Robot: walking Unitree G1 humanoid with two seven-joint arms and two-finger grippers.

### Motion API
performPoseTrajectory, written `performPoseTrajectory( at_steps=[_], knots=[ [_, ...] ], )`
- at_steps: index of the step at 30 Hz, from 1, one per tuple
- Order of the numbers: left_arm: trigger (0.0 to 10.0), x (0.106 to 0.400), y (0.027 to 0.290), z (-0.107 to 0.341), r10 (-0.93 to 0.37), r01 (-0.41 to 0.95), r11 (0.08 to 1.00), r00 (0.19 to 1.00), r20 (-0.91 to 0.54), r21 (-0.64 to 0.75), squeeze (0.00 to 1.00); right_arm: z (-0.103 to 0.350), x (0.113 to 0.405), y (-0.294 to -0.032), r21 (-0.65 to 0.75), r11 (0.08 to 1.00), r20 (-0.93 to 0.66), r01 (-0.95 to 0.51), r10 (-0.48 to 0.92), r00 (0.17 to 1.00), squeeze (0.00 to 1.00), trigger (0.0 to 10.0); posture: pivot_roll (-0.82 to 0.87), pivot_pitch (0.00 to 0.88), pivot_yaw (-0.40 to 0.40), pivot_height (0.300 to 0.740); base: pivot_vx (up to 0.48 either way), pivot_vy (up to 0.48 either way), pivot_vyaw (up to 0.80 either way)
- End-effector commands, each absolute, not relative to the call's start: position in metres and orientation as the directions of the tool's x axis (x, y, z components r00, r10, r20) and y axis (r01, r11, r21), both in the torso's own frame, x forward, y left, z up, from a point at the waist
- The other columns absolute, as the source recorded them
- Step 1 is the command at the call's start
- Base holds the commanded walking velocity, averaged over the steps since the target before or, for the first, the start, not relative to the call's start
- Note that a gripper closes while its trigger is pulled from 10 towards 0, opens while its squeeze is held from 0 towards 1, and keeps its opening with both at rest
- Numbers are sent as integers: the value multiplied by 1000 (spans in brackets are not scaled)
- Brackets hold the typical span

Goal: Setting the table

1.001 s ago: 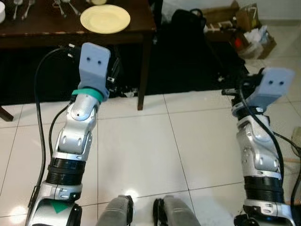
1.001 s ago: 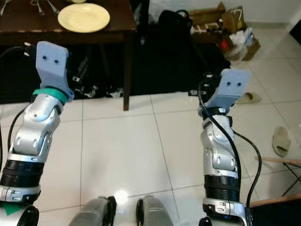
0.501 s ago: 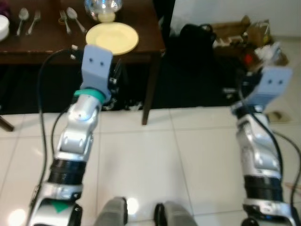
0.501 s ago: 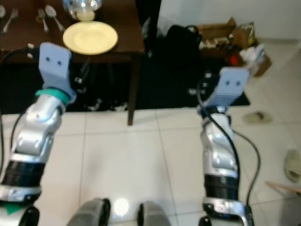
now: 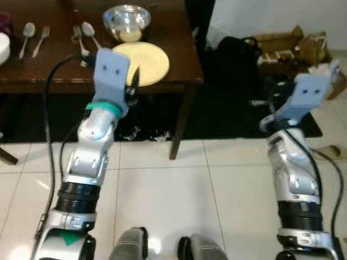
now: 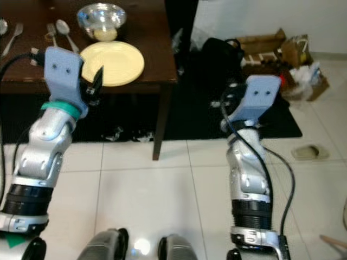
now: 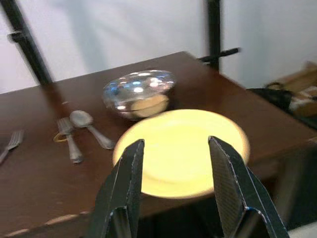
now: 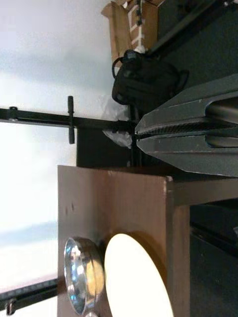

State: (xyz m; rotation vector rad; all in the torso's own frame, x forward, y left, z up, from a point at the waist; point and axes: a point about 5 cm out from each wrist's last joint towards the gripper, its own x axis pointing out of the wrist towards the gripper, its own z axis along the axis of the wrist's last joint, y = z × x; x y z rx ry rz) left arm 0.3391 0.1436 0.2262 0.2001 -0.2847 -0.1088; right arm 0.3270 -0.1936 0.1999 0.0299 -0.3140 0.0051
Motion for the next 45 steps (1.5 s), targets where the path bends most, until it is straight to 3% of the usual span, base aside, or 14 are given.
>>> performPoseTrajectory(
  at_steps=[1, 8, 19, 29, 36, 45],
  knots=[
    [10000, 339, 139, 222, -148, 94, 972, 957, 250, 213, 0, 196, 326, -204, 49, 998, 289, 32, -45, 956, 0, 10000, 18, 87, 28, 740, 461, 0, 0],
    [10000, 339, 138, 221, -157, 105, 972, 956, 247, 211, 0, 192, 326, -218, 53, 991, 260, 123, -132, 956, 0, 10000, 15, 91, 29, 740, 461, 0, 0],
    [10000, 337, 135, 219, -181, 131, 969, 954, 238, 212, 0, 192, 326, -219, 53, 991, 259, 123, -132, 957, 0, 10000, 14, 94, 28, 740, 461, 0, 0],
    [10000, 331, 125, 210, -285, 248, 947, 941, 184, 203, 0, 191, 326, -217, 48, 991, 256, 123, -132, 958, 0, 10000, 13, 95, 30, 740, 452, 0, 0],
    [10000, 306, 128, 193, -433, 418, 898, 895, 107, 138, 0, 185, 323, -207, 26, 999, 234, 25, -30, 972, 0, 10000, 19, 103, 28, 740, 0, 0, 0],
    [10000, 309, 161, 167, -401, 401, 916, 916, 10, -26, 0, 179, 325, -183, 20, 993, 207, -112, 106, 973, 0, 10000, 31, 107, 14, 740, 0, 0, 0]
  ],
)
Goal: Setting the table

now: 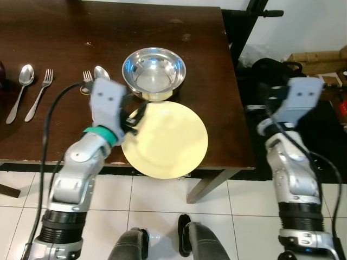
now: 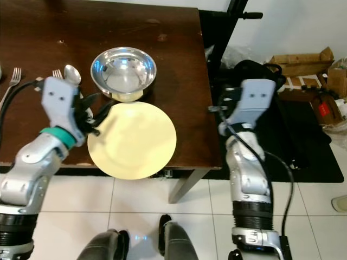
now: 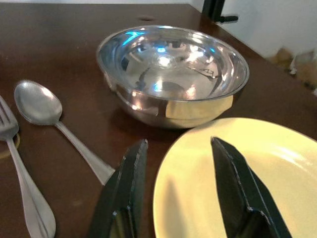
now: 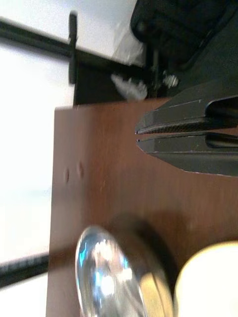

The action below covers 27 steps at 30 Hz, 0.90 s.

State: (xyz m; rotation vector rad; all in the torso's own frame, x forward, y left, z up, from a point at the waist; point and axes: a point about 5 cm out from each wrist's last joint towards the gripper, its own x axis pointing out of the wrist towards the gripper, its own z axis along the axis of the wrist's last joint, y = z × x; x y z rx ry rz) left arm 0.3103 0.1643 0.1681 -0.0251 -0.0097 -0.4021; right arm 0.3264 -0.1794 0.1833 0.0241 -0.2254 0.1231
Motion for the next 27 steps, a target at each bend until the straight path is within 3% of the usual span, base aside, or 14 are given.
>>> performPoseTrajectory(
  at_steps=[1, 8, 15, 17, 18, 19, 20, 23, 27],
  knots=[
    [10000, 310, 162, 158, -435, 433, 899, 900, -23, -71, 0, 178, 326, -177, 31, 990, 202, -141, 131, 970, 0, 10000, 29, 109, 11, 740, 0, 0, 0],
    [10000, 306, 154, 142, -596, 583, 797, 801, -55, -154, 0, 169, 325, -167, 103, 976, 174, -193, 174, 969, 0, 10000, 30, 116, 8, 740, 0, 0, 0],
    [10000, 308, 156, 138, -618, 601, 780, 784, -63, -173, 0, 163, 324, -164, 140, 968, 158, -208, 186, 970, 0, 10000, 29, 114, 11, 740, 0, 0, 0],
    [10000, 313, 163, 131, -582, 562, 805, 810, -71, -191, 0, 159, 321, -158, 213, 941, 155, -264, 235, 960, 0, 10000, 27, 116, 11, 740, 0, 0, 0],
    [10000, 315, 168, 120, -594, 547, 772, 803, -57, -324, 0, 153, 318, -151, 286, 905, 152, -313, 280, 948, 0, 10000, 26, 118, 3, 740, 0, 0, 0],
    [10000, 315, 168, 120, -594, 547, 772, 803, -57, -324, 0, 153, 318, -151, 286, 905, 152, -313, 280, 948, 0, 10000, 26, 118, 3, 740, 0, 0, 0],
    [10000, 315, 170, 113, -614, 546, 729, 788, -42, -413, 0, 150, 317, -147, 315, 889, 150, -332, 299, 942, 0, 10000, 16, 121, 1, 740, 0, 0, 0],
    [10000, 315, 171, 111, -617, 545, 723, 786, -41, -424, 0, 150, 317, -146, 319, 887, 150, -335, 301, 942, 0, 10000, 16, 121, 1, 740, 0, 0, 0],
    [10000, 314, 186, 90, -536, 433, 776, 836, -117, -459, 0, 148, 318, -146, 336, 883, 146, -328, 296, 944, 0, 10000, 9, 123, 0, 740, 0, 0, 0]
  ],
)
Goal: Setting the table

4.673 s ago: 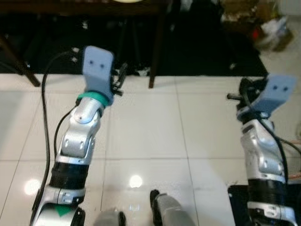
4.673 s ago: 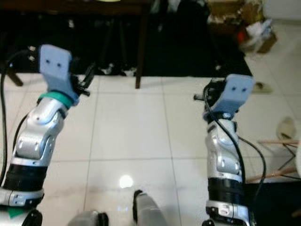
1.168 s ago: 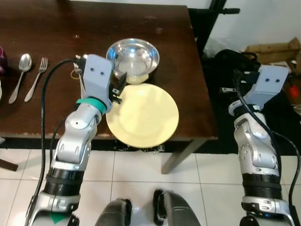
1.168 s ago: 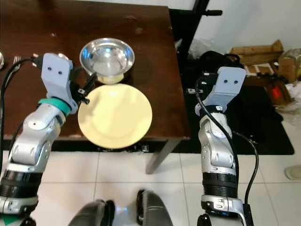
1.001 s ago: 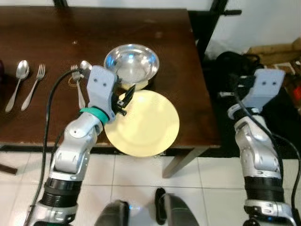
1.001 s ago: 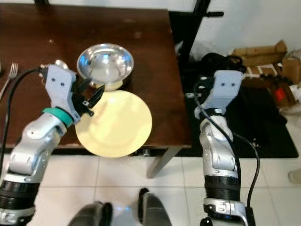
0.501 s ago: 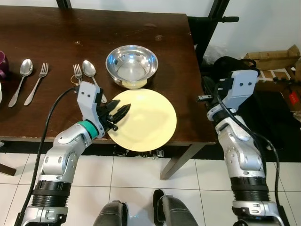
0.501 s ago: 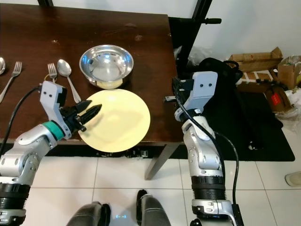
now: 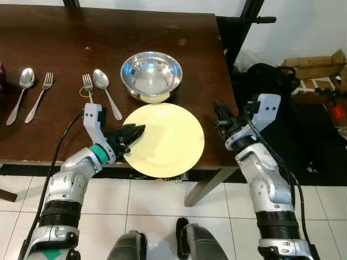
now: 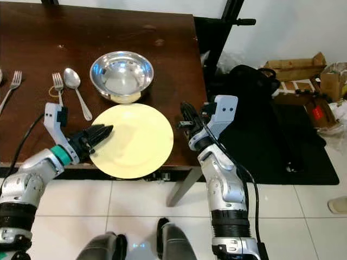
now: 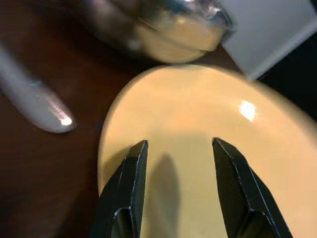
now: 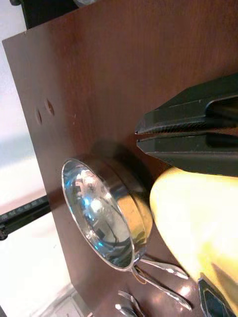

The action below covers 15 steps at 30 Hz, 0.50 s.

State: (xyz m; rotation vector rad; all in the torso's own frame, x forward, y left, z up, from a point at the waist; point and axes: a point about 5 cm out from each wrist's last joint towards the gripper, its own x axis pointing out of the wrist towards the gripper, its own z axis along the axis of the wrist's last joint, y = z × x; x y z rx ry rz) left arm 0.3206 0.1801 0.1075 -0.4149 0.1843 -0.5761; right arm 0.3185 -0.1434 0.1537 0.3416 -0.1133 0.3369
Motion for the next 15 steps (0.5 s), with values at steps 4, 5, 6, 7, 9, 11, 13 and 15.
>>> performPoseTrajectory(
  at_steps=[4, 5, 6, 7, 9, 11, 13, 15],
  knots=[
    [10000, 306, 190, 75, -530, 411, 795, 827, -184, -446, 0, 148, 319, -148, 357, 875, 149, -325, 290, 945, 0, 10000, 11, 121, -1, 740, 0, 0, 0],
    [10000, 306, 190, 75, -530, 411, 795, 827, -184, -446, 0, 148, 319, -148, 357, 875, 149, -325, 290, 945, 0, 10000, 11, 121, -1, 740, 0, 0, 0],
    [10000, 304, 191, 71, -520, 400, 809, 829, -206, -430, 0, 148, 319, -147, 366, 871, 151, -328, 292, 944, 0, 10000, 11, 120, -2, 740, 0, 0, 0],
    [10000, 304, 191, 71, -520, 400, 809, 829, -206, -430, 0, 148, 319, -147, 366, 871, 151, -328, 292, 944, 0, 10000, 11, 120, -2, 740, 0, 0, 0],
    [10000, 305, 192, 66, -509, 389, 819, 831, -223, -421, 0, 149, 319, -146, 381, 861, 157, -337, 299, 941, 0, 10000, 11, 120, -2, 740, 0, 0, 0],
    [10000, 305, 192, 66, -511, 393, 819, 831, -221, -417, 0, 151, 319, -145, 409, 843, 167, -350, 308, 937, 0, 10000, 12, 117, -6, 740, 0, 0, 0],
    [10000, 306, 189, 67, -522, 412, 818, 826, -216, -401, 0, 150, 318, -144, 481, 797, 159, -366, 331, 930, 0, 10000, 12, 115, -5, 740, 0, 0, 0],
    [10000, 306, 188, 67, -524, 417, 817, 825, -213, -398, 0, 149, 319, -144, 499, 786, 147, -366, 340, 929, 0, 10000, 12, 115, -4, 740, 0, 0, 0]
  ],
)
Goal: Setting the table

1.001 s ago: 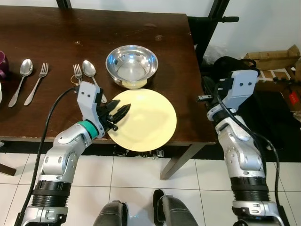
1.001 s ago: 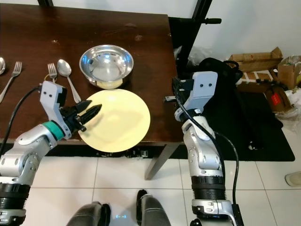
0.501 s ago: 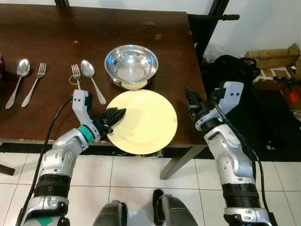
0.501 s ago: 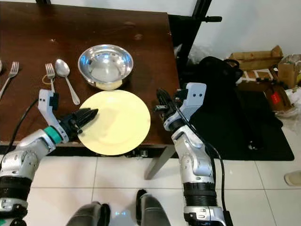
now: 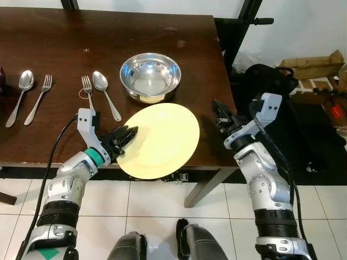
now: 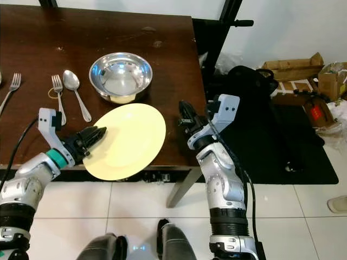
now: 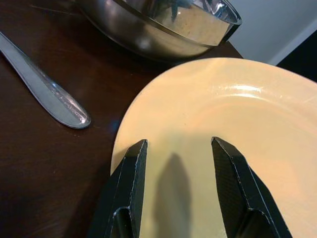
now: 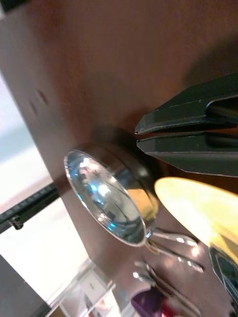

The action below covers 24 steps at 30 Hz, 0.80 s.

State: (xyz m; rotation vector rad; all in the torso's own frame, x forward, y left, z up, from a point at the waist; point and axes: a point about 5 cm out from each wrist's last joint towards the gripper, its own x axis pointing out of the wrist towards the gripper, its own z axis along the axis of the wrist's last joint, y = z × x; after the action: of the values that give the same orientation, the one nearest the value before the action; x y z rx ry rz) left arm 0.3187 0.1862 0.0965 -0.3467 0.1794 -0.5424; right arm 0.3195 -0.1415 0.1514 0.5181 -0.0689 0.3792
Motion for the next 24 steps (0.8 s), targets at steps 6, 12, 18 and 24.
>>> performPoseTrajectory(
  at_steps=[6, 12, 18, 24],
  knots=[
    [10000, 309, 186, 72, -532, 425, 803, 827, -182, -418, 0, 128, 313, -142, 529, 771, 14, -354, 409, 912, 0, 10000, 11, 117, -8, 740, 0, 0, 0],
    [10000, 310, 184, 73, -540, 440, 799, 825, -168, -409, 0, 144, 305, -160, 664, 642, 148, -383, 389, 909, 0, 10000, 3, 120, -7, 740, 0, 0, 0],
    [10000, 310, 181, 75, -549, 451, 793, 821, -159, -410, 0, 167, 300, -169, 674, 597, 233, -435, 387, 892, 0, 10000, -7, 123, -8, 740, 0, 0, 0],
    [10000, 310, 180, 76, -556, 457, 788, 817, -155, -413, 0, 157, 285, -144, 714, 526, 176, -462, 504, 846, 0, 10000, -17, 126, -7, 740, 0, 0, 0]
  ],
)
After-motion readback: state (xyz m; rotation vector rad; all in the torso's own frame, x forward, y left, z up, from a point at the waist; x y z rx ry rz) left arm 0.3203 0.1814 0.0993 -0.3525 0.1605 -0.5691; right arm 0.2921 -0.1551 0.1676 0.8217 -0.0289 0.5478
